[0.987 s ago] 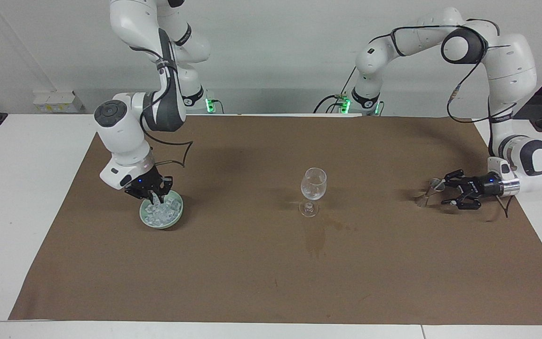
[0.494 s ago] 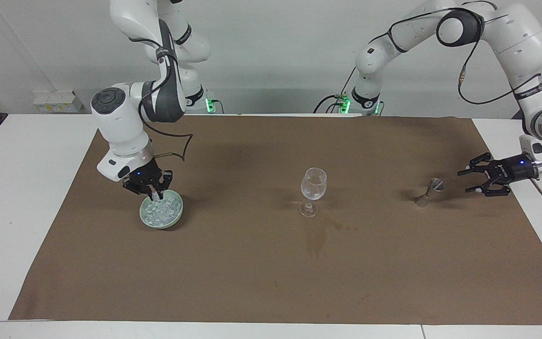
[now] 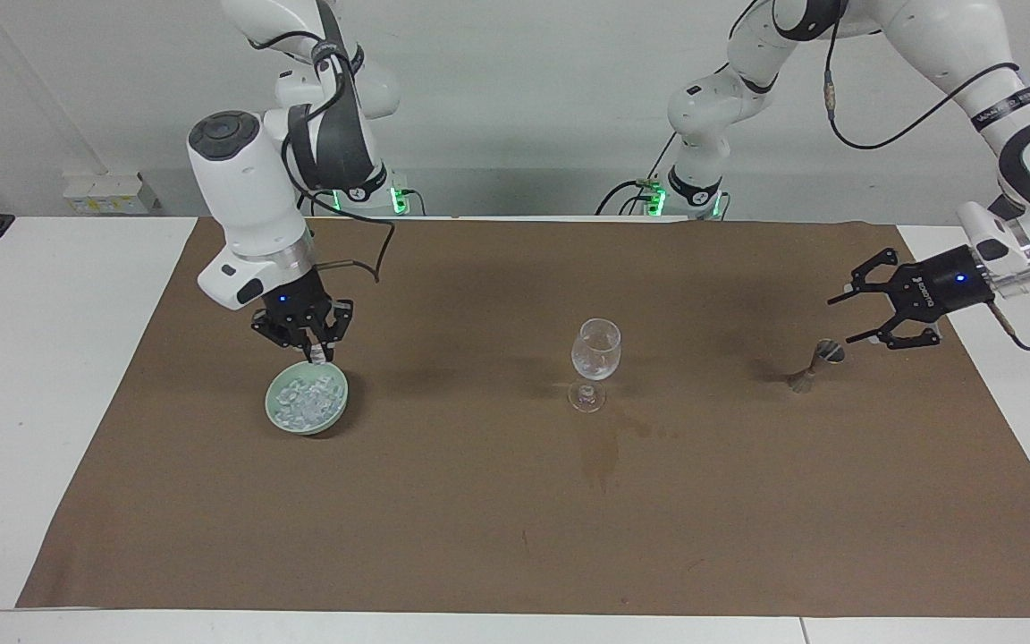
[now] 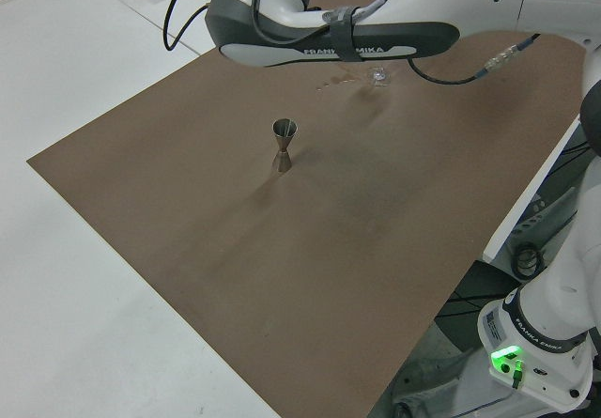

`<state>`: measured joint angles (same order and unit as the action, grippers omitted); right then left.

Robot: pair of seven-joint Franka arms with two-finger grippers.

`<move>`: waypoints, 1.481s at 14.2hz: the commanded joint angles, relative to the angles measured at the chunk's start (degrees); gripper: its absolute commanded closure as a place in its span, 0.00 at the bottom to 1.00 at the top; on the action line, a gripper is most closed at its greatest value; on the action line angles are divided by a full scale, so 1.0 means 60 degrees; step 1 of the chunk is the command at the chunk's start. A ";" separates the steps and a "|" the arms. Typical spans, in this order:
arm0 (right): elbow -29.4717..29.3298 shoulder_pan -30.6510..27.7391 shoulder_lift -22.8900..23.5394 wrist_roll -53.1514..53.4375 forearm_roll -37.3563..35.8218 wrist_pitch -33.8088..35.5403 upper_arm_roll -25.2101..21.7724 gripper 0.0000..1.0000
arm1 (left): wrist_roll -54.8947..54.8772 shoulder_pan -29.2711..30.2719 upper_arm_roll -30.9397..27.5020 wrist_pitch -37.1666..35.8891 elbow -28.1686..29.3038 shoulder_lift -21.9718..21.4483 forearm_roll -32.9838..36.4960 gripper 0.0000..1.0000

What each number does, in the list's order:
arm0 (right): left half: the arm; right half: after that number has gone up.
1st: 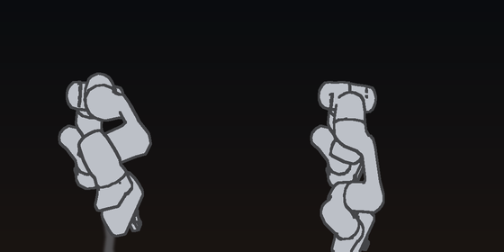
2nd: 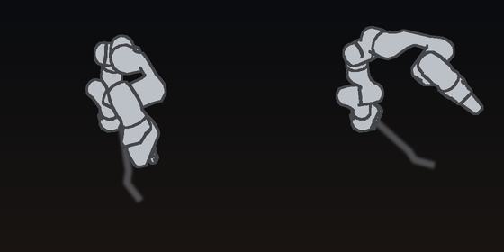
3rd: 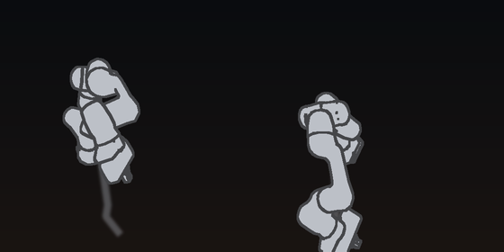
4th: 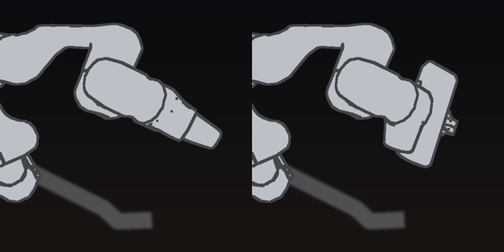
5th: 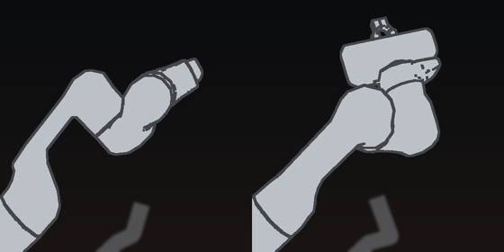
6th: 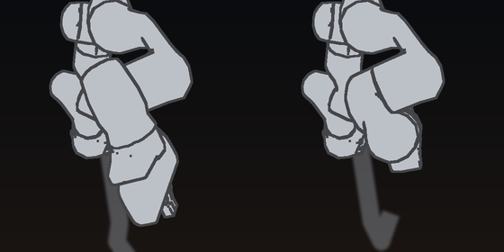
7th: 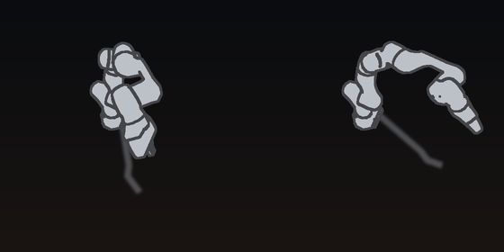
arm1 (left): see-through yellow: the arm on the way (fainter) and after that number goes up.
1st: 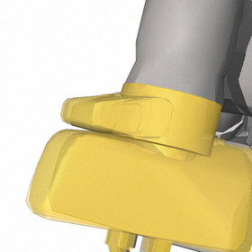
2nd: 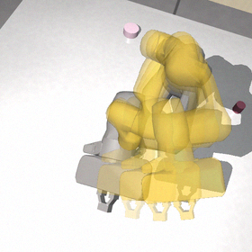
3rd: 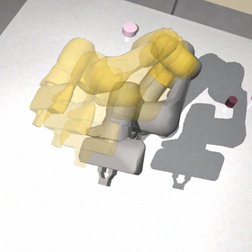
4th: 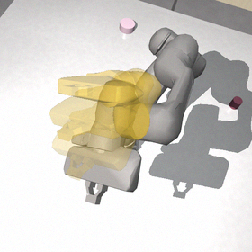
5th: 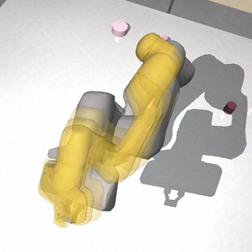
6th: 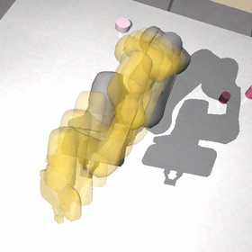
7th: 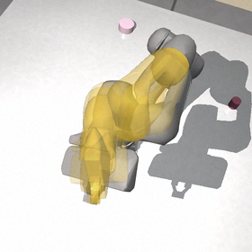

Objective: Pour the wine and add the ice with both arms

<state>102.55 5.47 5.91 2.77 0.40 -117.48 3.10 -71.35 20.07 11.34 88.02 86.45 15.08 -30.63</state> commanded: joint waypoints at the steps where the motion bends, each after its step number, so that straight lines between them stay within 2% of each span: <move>1: -0.0141 -0.0033 -0.0516 0.0708 0.0197 0.0506 0.0464 1.00 | 0.2462 -0.0851 -0.0205 0.0535 0.0270 -0.0490 0.0768 0.36; 5: -0.1313 0.0069 -0.0181 0.2083 0.0197 0.1123 0.1415 1.00 | 0.6518 -0.1556 -0.0205 0.0960 0.0372 -0.1193 0.2230 0.27; 7: -0.1388 0.0084 -0.0180 0.3019 0.0182 0.1124 0.2073 1.00 | 0.9081 -0.1645 -0.0205 0.1004 0.0517 -0.1544 0.2774 0.13; 8: -0.1403 0.0070 -0.0195 0.3445 0.0052 0.1182 0.2338 1.00 | 0.9862 -0.1645 -0.0191 0.0990 0.0562 -0.1705 0.3023 0.10; 14: -0.1857 0.0143 -0.0064 0.4269 0.0036 0.1329 0.3057 1.00 | 1.2342 -0.2128 -0.0117 0.0712 0.0401 -0.1941 0.5060 0.07; 17: -0.2162 0.0128 0.0200 0.4270 0.0124 0.0978 0.3146 1.00 | 1.2330 -0.2128 -0.0103 0.0639 0.0241 -0.1971 0.5120 0.05; 21: -0.3202 0.0230 0.1209 0.5219 -0.0052 0.0729 0.3921 1.00 | 1.2374 -0.2114 -0.0117 0.0155 -0.0009 -0.2175 0.5193 0.04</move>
<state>88.81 6.59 8.44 30.50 0.41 -112.39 24.47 1.87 7.93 11.13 90.97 86.64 3.43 -1.02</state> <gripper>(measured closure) 0.780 0.044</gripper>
